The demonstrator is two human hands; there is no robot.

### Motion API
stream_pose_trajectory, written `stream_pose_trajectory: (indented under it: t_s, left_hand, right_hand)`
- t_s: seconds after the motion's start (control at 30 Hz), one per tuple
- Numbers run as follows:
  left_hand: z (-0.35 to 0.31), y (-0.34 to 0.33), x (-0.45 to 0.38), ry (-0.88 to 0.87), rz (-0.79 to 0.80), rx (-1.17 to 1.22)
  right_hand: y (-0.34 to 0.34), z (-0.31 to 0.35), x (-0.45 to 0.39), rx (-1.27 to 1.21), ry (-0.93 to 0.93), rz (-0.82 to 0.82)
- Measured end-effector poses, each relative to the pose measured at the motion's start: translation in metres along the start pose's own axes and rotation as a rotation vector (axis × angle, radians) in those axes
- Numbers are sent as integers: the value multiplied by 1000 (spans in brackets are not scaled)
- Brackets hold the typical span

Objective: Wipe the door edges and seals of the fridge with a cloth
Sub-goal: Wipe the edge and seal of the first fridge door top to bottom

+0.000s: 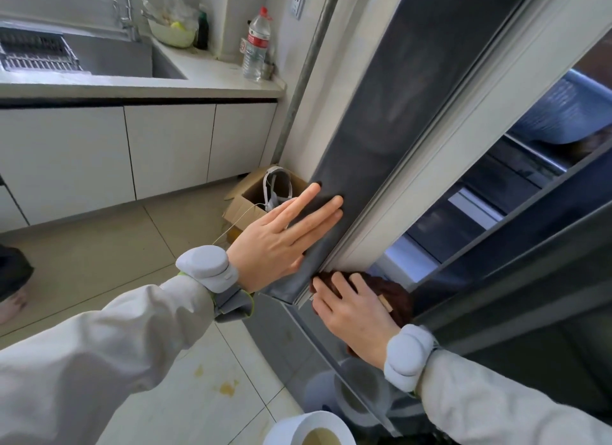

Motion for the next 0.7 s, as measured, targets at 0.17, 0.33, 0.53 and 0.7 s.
stream_pose_trajectory:
  t_s: [0.17,0.33,0.53,0.7]
  left_hand:
    - [0,4,0,-12,-17,-13]
    - [0,3,3,20,-1,-22]
    - [1,2,2,9,28,-54]
    - [3,0,6,17,75,-76]
  right_hand:
    - [6,-5,2,-48,-23,43]
    - [29,-28,-5,-30,-59,42]
    - [0,-2,0,0,-20,68]
    - [-9,18,-10,54,-20,61]
Point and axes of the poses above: each hand's wrist, its own x-axis away from the middle knuckle, its own y-axis out of the back of the hand, z = x × y, the point moved 6 cm from there along -x, towards the middle knuckle, and after that the axes turned 9 degrees about -y, right-handed, at the moved point
